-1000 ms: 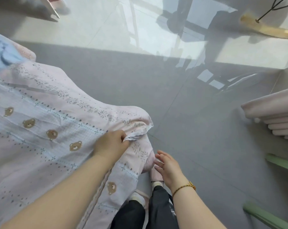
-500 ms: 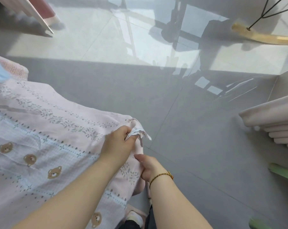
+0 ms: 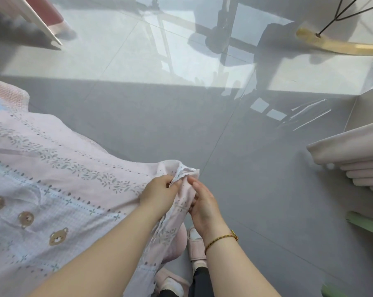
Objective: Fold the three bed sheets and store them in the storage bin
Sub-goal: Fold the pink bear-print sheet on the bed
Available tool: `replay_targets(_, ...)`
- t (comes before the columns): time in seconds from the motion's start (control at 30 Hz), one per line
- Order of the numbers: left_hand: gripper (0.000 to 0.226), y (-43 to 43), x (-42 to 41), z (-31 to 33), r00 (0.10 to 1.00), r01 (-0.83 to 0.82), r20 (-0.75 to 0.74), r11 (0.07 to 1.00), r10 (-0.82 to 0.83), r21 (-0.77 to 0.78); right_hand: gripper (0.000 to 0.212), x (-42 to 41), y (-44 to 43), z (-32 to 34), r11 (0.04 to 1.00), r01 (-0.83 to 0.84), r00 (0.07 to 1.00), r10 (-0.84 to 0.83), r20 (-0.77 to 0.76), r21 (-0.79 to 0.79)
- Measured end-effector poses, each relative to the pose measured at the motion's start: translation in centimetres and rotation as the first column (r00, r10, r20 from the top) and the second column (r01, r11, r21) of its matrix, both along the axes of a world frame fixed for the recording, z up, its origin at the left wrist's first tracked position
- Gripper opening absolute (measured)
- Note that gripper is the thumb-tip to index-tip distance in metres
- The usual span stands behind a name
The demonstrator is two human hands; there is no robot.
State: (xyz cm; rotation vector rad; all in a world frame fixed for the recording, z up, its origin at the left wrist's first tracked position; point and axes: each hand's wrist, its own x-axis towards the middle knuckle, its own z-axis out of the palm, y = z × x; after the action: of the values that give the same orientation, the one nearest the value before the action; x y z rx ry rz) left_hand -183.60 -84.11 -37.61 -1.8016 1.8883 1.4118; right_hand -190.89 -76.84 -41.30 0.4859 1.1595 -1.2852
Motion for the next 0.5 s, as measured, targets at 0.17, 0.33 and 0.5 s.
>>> replay_targets(0.17,0.034,1.0,-0.5,1.3,0.983,0.182,0.031,0.981,-0.18,-0.065,0.015,-0.5,-2.0,1.0,0.999,-0.01,1.0,0.01,0.009,-0.049)
replay_targets(0.33,0.039,1.4,0.1,1.0,0.966,0.26,0.033,0.964,-0.258,-0.061,0.02,-1.2,-3.6,1.5,0.989,0.103,0.992,-0.094,-0.081,0.105)
replay_targets(0.5,0.021,1.3,0.1,1.3,0.958,0.285,0.043,0.956,-0.282,-0.067,0.027,-1.8,-3.6,1.5,0.966,0.185,0.975,-0.158,-0.155,0.183)
